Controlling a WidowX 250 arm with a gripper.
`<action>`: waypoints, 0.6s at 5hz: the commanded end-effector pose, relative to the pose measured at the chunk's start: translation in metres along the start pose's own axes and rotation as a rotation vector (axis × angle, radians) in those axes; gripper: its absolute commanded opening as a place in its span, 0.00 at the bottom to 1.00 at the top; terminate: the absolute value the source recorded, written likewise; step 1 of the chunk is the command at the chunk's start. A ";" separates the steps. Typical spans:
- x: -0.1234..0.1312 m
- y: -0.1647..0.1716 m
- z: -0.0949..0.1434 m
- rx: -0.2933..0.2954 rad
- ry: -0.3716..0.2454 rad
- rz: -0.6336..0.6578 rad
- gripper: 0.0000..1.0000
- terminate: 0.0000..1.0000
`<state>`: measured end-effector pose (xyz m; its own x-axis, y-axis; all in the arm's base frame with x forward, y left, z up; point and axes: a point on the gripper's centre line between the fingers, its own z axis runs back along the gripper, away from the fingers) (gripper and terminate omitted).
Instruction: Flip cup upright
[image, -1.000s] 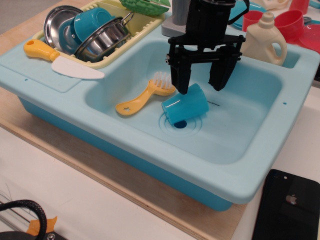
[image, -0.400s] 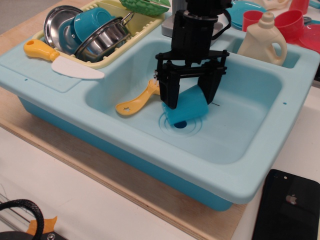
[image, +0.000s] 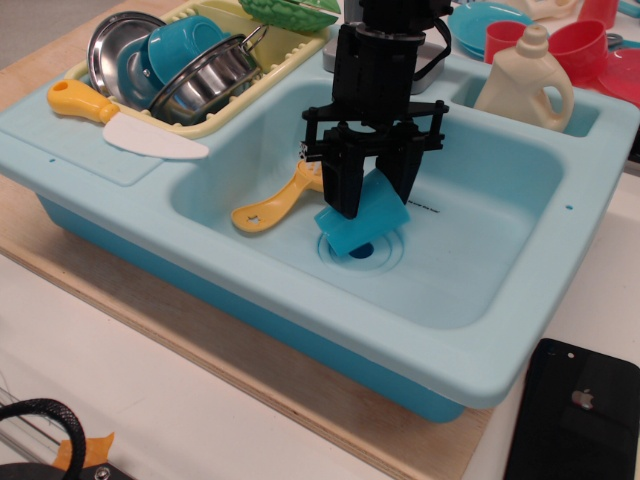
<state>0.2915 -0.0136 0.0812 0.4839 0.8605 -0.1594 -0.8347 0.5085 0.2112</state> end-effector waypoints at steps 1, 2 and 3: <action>-0.012 -0.007 0.030 -0.133 -0.080 -0.049 0.00 0.00; -0.021 -0.007 0.050 -0.194 -0.097 -0.072 0.00 0.00; -0.025 -0.009 0.056 -0.293 -0.113 -0.113 0.00 0.00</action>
<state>0.2997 -0.0418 0.1214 0.6026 0.7927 -0.0923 -0.7979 0.5960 -0.0903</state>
